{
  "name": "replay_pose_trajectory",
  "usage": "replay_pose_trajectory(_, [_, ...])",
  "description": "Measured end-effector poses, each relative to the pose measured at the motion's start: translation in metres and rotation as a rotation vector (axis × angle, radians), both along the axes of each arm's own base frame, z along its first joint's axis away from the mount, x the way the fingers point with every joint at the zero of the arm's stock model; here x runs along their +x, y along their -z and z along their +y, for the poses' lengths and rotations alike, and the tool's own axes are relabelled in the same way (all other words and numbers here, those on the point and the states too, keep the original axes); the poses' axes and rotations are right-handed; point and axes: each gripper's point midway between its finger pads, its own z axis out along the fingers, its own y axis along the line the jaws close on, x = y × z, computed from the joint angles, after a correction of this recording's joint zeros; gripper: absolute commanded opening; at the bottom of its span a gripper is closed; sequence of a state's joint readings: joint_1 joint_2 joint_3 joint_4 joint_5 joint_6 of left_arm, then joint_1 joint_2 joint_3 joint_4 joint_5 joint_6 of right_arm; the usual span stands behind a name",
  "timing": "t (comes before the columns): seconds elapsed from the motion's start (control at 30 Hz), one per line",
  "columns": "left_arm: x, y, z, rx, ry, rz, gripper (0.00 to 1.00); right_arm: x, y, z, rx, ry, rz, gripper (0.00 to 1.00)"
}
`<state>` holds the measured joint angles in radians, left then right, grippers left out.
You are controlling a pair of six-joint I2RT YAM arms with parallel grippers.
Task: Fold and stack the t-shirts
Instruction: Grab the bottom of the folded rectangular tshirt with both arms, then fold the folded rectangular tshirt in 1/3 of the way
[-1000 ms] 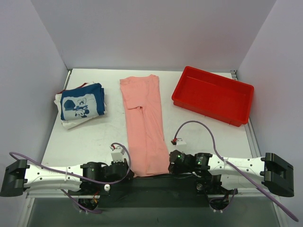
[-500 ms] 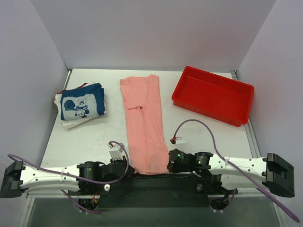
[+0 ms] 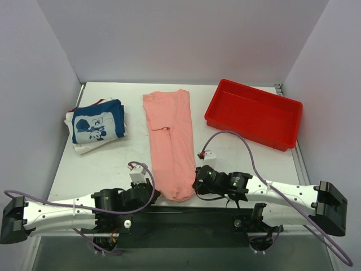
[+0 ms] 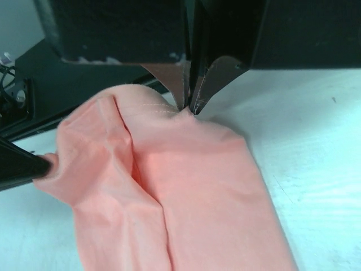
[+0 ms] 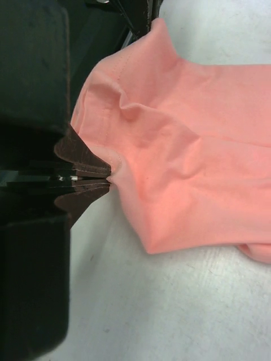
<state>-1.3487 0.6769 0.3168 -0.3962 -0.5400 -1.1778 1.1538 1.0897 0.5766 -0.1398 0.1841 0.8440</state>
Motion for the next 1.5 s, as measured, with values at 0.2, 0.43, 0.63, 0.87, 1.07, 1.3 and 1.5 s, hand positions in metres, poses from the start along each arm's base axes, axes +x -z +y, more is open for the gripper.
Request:
replay_pose_trajectory(0.2, [0.023,0.002,0.006,0.032,-0.036,-0.014,0.0,0.021,-0.003,-0.003,-0.028,0.029,-0.018,0.0])
replay_pose_trajectory(0.43, [0.051,0.004,0.013,0.05,-0.063,-0.023,0.0,0.054,-0.005,0.001,-0.043,0.072,-0.023,0.0])
replay_pose_trajectory(0.63, [0.081,0.003,0.023,0.05,-0.106,-0.032,0.0,0.09,-0.012,0.015,-0.046,0.09,-0.03,0.0])
replay_pose_trajectory(0.87, [0.129,-0.008,0.03,0.011,-0.158,-0.06,0.0,0.141,-0.016,0.032,-0.033,0.112,-0.022,0.0])
replay_pose_trajectory(1.07, [0.17,-0.008,0.038,-0.031,-0.194,-0.061,0.0,0.184,-0.008,0.036,-0.004,0.136,0.019,0.0])
replay_pose_trajectory(1.3, [0.217,-0.021,0.034,-0.083,-0.183,-0.09,0.0,0.232,-0.013,0.045,0.044,0.147,0.027,0.0])
replay_pose_trajectory(1.5, [0.252,-0.01,0.039,-0.097,-0.195,-0.069,0.0,0.267,-0.013,0.052,0.068,0.149,0.023,0.0])
